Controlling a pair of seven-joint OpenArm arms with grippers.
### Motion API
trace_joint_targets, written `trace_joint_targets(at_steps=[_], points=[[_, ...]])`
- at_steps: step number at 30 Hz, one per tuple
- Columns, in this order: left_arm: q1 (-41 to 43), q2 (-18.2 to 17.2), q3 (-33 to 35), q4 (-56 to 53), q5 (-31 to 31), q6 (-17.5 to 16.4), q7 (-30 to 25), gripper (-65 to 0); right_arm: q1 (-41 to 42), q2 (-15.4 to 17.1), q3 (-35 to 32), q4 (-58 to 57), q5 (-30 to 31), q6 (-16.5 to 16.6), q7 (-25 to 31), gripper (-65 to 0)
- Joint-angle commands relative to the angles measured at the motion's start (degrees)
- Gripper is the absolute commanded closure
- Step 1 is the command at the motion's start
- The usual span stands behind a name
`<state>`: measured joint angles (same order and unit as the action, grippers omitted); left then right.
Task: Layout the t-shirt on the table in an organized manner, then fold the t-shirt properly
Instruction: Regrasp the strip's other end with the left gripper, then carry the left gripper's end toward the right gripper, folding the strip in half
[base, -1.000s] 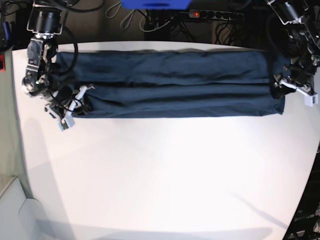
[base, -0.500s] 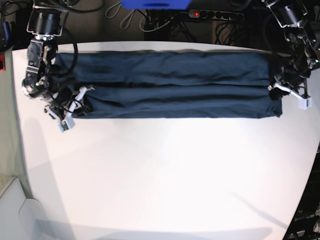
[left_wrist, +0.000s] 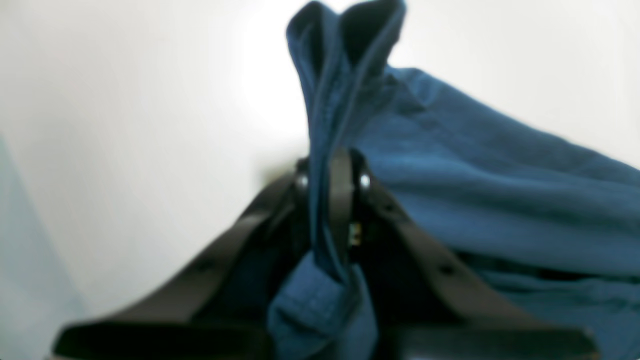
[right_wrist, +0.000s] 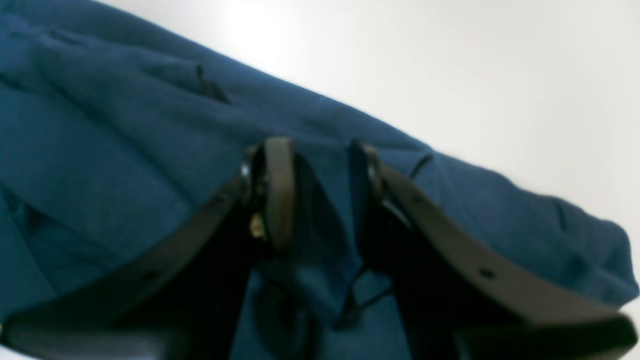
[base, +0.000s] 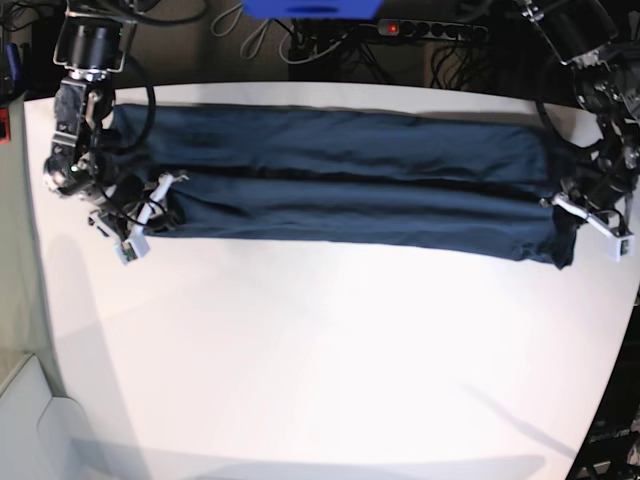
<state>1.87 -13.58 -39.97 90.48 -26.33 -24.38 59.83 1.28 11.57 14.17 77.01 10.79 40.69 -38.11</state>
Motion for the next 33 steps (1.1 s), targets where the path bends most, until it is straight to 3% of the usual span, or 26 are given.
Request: trace_joint_targets(at_steps=[1,4,7,12,16,20,26,33], points=[[-0.77,0.7,0.36,2.84,-0.44,0.6,0.96,-0.3,0.08,0.51,0.02,-0.13,-2.74,-0.69,-2.9,-21.0],[-0.42,4.57,0.62,9.26,-0.18,2.1,3.95,-0.3,0.08,0.51,0.02,-0.13,-2.74,-0.69,-2.9,-21.0],[1.78,9.23,0.71,15.06,-0.18,5.7,4.74,-0.3,0.08,0.6,0.02,-0.13,-2.74,-0.69,-2.9,-21.0],[5.56,15.65,8.36,20.86,2.81,17.57,4.3,-0.3,0.08,0.69,0.02,-0.13,-2.74,-0.69,-2.9,-21.0],[6.09,19.34,17.68,21.13,9.67,23.99,0.52,-0.3,0.08,0.69,0.02,-0.13,-2.74,-0.69,-2.99,-21.0],[6.53,22.58,29.55,20.95,16.61,25.74,-1.15,-0.2,0.08,0.69,-0.06,-0.13,-2.74,-0.69,-2.99,-21.0],[6.44,22.58,42.38,14.27,22.06,25.92,-3.0,-0.2,0.08,0.69,-0.06,-0.13,-2.74,-0.69,-3.26,-21.0],[6.09,22.58,48.19,4.95,22.15,26.01,-10.47,-0.2,-0.09,0.69,-0.06,-0.13,-2.74,-0.69,-3.34,-21.0]])
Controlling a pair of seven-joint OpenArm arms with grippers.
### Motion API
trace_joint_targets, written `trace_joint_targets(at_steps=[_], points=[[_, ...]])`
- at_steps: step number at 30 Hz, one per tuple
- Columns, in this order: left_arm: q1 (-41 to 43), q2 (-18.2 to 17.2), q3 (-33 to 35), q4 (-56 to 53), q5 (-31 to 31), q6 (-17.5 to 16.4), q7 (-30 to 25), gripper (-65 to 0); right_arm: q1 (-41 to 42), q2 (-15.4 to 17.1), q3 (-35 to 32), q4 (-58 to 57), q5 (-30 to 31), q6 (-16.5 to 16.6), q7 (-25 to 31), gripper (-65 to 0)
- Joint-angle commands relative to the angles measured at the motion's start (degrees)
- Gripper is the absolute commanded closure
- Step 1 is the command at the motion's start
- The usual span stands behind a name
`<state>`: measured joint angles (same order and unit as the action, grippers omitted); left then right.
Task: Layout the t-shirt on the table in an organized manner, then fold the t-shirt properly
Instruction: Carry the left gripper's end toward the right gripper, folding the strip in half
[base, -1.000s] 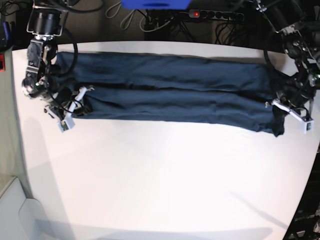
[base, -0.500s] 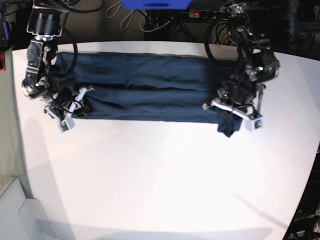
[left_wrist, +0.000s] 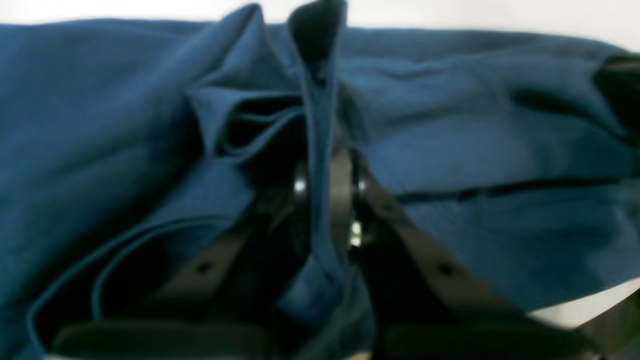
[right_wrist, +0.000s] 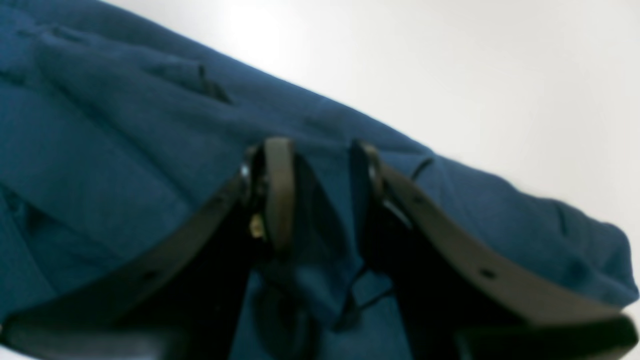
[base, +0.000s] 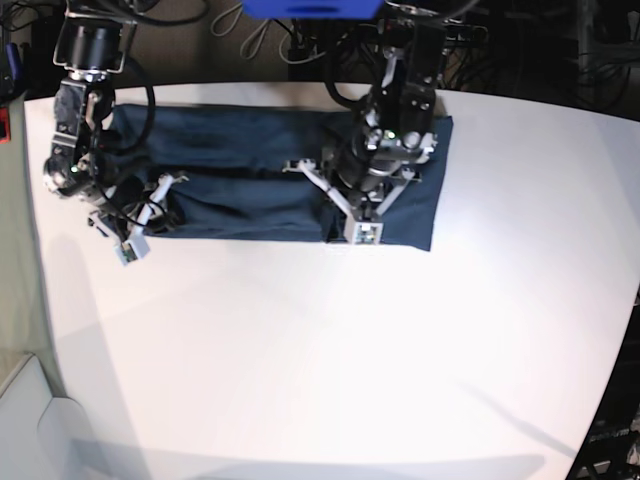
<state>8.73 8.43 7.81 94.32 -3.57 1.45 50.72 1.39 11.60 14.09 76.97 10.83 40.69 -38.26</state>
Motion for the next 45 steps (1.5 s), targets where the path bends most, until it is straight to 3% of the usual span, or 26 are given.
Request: trace_joint_targets(at_steps=[1,7,16,30,34,36,41,45], points=[[-0.86,0.57,0.76,0.93,-0.6,0.17,-1.88,-0.2,-0.2,0.67,0.02,-0.09,-2.79,-0.69,-3.19,-21.0],[-2.62,0.57,3.57,2.07,-0.95,0.17,-5.14,-0.2,-0.38,0.67,0.02,-0.09,-2.79,-0.69,-3.19,-21.0],[-4.12,0.57,5.68,0.14,-2.62,0.17,-5.66,-0.2,-0.46,0.58,0.02,-0.09,-2.79,-0.69,-3.19,-21.0],[-3.94,0.57,8.49,0.05,-3.5,0.08,-4.96,-0.5,-0.46,0.67,0.02,-0.09,-2.79,-0.69,-3.19,-21.0],[-4.29,0.57,8.49,0.05,-3.77,-0.18,-1.09,-0.8,-0.38,0.67,0.02,-0.09,-2.79,-0.69,-3.19,-21.0],[-4.29,0.57,8.49,0.31,-3.77,-0.35,-0.48,-4.4,-0.29,0.67,0.02,-0.09,-2.79,-0.69,-3.19,-21.0],[-4.03,0.57,8.49,0.75,-3.85,-0.35,-0.57,-27.8,-0.2,0.67,0.02,-0.09,-2.79,-0.69,-3.19,-21.1],[-4.2,0.57,8.41,1.9,-5.09,-0.44,-1.53,-28.2,-0.11,0.67,0.02,-0.09,-2.79,-0.69,-3.19,-21.1]])
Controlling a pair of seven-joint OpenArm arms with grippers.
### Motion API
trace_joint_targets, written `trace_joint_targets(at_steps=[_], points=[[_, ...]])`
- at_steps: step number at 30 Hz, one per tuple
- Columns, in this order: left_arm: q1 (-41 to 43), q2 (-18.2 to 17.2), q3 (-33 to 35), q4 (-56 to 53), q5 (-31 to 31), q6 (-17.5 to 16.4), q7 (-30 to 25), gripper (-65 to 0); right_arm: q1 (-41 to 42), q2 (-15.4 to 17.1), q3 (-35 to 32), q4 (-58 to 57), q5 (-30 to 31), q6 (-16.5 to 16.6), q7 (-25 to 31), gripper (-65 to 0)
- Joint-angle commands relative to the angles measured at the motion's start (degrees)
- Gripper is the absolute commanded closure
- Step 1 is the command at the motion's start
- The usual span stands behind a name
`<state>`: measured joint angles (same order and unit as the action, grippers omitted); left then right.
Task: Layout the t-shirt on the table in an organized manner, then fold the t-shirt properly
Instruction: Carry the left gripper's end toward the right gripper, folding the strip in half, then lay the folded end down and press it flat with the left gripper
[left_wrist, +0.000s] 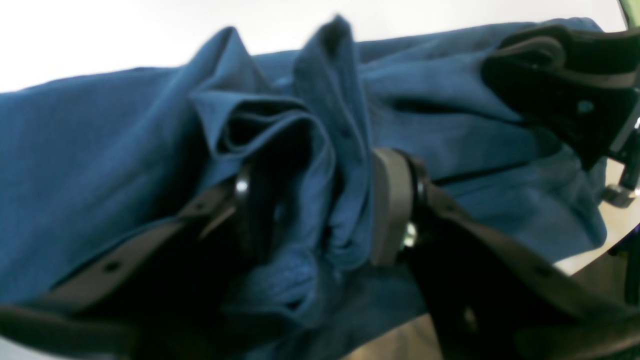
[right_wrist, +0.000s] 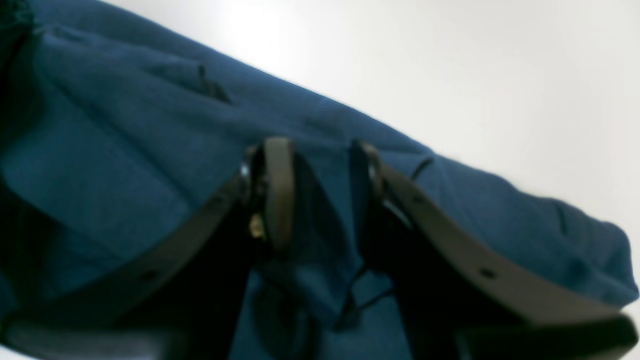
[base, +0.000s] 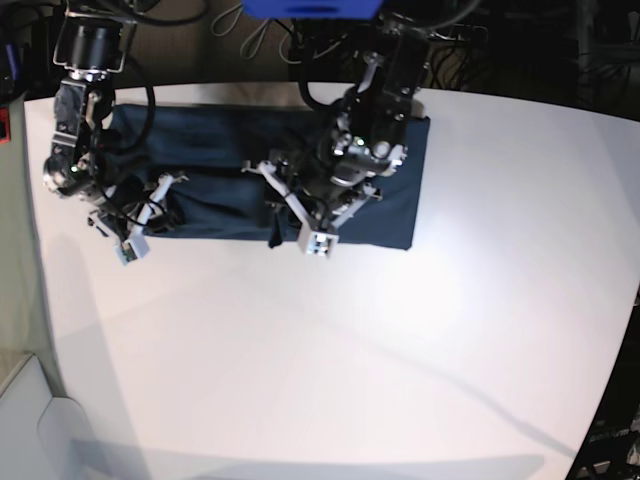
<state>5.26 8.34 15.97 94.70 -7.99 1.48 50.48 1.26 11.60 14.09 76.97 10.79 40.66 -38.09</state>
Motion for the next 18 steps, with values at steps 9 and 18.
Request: trace_joint_targets(at_steps=[9,18], points=[[-0.2,-1.53,-1.94,13.3,-8.67,-0.46,-2.96,-28.2,0.02,0.67,0.02,-0.09,-2.74,-0.66,-3.36,-21.1],[1.2,-6.1,-10.21,7.77,-7.88,0.06,-2.87,-2.4,0.11,0.58,0.02,-0.09,-2.74,-0.66,-3.28,-21.1]])
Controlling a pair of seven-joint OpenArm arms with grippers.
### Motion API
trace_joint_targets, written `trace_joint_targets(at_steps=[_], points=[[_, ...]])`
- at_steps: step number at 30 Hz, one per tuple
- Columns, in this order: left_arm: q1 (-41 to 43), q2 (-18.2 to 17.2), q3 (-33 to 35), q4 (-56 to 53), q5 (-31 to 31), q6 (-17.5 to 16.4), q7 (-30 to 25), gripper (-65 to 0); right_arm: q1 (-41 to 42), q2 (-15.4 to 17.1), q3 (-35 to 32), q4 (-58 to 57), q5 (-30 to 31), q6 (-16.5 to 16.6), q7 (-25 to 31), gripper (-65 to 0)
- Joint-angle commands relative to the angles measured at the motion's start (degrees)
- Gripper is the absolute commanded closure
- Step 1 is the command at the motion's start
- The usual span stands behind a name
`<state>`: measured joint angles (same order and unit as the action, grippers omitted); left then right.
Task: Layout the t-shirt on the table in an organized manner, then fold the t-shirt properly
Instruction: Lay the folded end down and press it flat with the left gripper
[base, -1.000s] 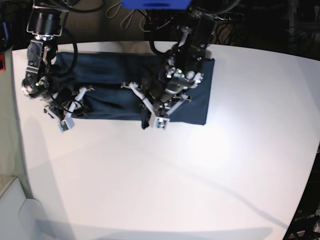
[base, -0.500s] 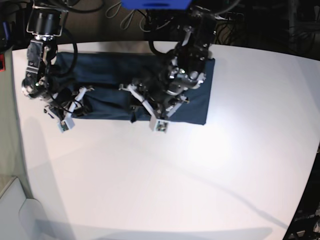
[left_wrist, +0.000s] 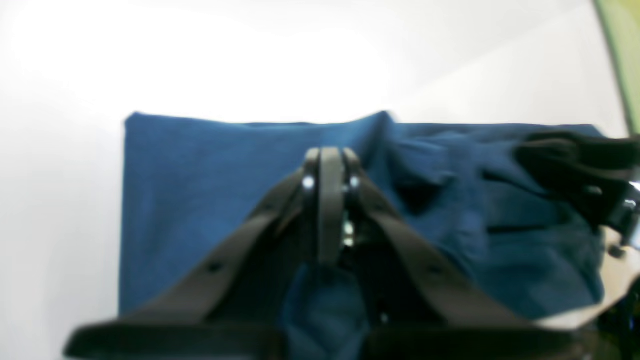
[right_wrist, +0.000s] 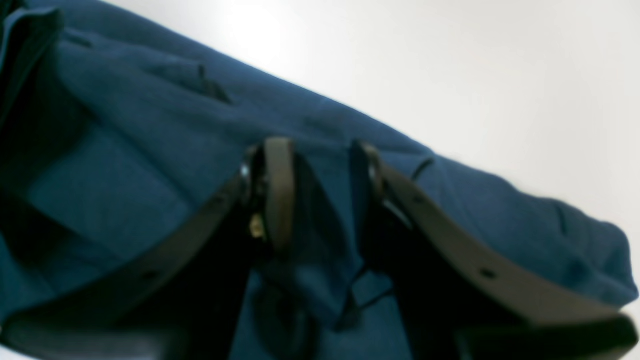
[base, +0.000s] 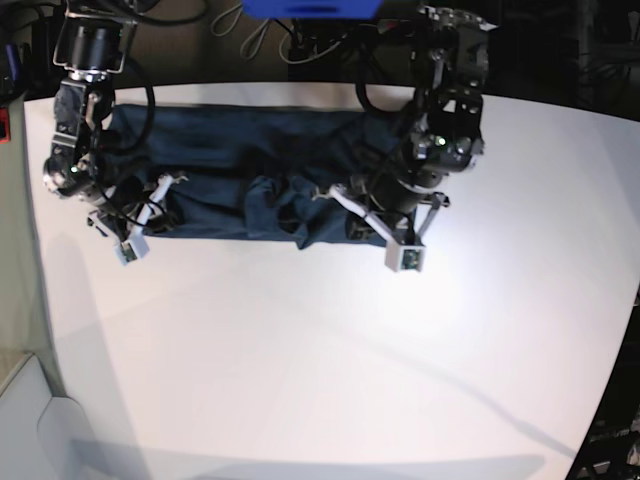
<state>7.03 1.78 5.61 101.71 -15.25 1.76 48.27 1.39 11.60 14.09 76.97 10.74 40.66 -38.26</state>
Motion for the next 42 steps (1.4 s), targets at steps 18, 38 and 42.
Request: trace_joint_targets(at_steps=[18,38,42], points=[[-2.41,-5.08,11.76,7.96,-4.93,-20.09,13.14,-0.2,-0.03,0.58,0.02,-0.09,-2.7,-0.66,-3.1,-21.1],[-18.15,7.22,8.33,-28.44,-4.58,-18.16,-1.99,-0.2,-0.29,0.49,0.02,-0.09,-2.7,-0.66,-3.1,-21.0],[-18.15,7.05,7.36,-28.79,-5.55,-18.59,-3.3,-0.1,-0.38,0.58,0.02,-0.09,-2.7,-0.66,-3.01,-21.1]])
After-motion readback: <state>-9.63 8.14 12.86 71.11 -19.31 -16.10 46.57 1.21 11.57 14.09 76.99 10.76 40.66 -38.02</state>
